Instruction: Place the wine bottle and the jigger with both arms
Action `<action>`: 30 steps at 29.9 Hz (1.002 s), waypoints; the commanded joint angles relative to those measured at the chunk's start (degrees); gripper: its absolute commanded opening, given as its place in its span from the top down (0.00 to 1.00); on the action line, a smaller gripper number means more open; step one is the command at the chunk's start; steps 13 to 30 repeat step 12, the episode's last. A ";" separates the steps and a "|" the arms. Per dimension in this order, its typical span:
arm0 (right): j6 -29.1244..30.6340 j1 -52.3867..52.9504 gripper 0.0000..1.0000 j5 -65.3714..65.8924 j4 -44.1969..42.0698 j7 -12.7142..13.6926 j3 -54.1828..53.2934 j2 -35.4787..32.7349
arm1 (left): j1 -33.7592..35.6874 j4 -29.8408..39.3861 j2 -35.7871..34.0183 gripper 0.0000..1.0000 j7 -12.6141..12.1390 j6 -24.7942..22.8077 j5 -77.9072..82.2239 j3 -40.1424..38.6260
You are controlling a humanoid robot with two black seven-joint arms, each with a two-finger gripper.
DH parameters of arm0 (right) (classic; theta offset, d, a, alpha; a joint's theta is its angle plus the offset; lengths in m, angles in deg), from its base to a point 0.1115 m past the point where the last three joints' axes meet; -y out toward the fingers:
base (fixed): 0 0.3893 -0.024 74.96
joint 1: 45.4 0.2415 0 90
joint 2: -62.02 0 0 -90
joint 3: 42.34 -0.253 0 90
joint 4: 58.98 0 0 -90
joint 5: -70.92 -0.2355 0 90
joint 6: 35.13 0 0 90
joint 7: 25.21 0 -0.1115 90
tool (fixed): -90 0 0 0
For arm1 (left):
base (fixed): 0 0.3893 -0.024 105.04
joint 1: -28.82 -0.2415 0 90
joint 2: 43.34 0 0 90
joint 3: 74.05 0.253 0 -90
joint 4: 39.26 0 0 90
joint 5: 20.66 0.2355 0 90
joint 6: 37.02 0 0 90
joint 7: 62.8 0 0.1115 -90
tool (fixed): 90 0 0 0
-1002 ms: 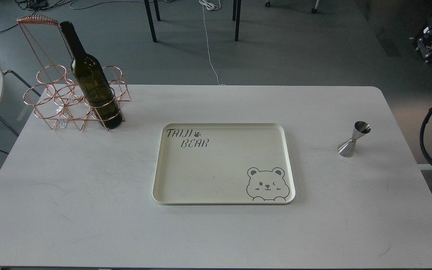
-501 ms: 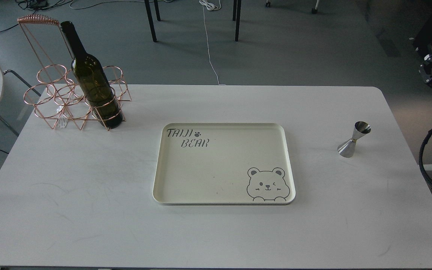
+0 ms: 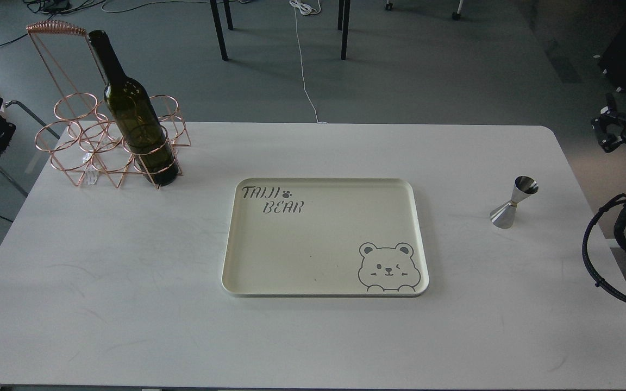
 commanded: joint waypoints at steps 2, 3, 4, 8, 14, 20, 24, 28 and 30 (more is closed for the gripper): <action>0.11 -2.31 0.00 -0.34 -0.23 -0.23 -1.70 0.59 | -1.05 -0.21 0.83 0.02 0.26 0.02 0.02 -0.44; 0.02 -2.40 0.00 -0.25 -0.75 -0.23 -1.61 0.59 | -1.40 -0.21 0.91 0.02 0.26 0.02 -0.07 -0.53; -0.07 -2.40 0.00 -0.25 -1.54 -0.23 -1.35 0.68 | -1.75 -0.21 0.91 0.02 0.35 0.02 -0.07 -0.53; 0.20 -2.31 0.01 0.10 -3.57 -0.23 -1.00 1.82 | -2.98 0.40 0.83 0.02 0.26 0.02 0.72 -0.53; 0.37 -1.70 0.00 0.54 -3.22 -0.15 -0.73 1.82 | -3.51 1.90 0.83 0.01 0.44 0.02 0.73 -0.53; 0.37 -1.70 0.00 0.54 -3.22 -0.15 -0.73 1.82 | -3.51 1.90 0.83 0.01 0.44 0.02 0.73 -0.53; 0.37 -1.70 0.00 0.54 -3.22 -0.15 -0.73 1.82 | -3.51 1.90 0.83 0.01 0.44 0.02 0.73 -0.53; 0.37 -1.70 0.00 0.54 -3.22 -0.15 -0.73 1.82 | -3.51 1.90 0.83 0.01 0.44 0.02 0.73 -0.53; 0.37 -1.70 0.00 0.54 -3.22 -0.15 -0.73 1.82 | -3.51 1.90 0.83 0.01 0.44 0.02 0.73 -0.53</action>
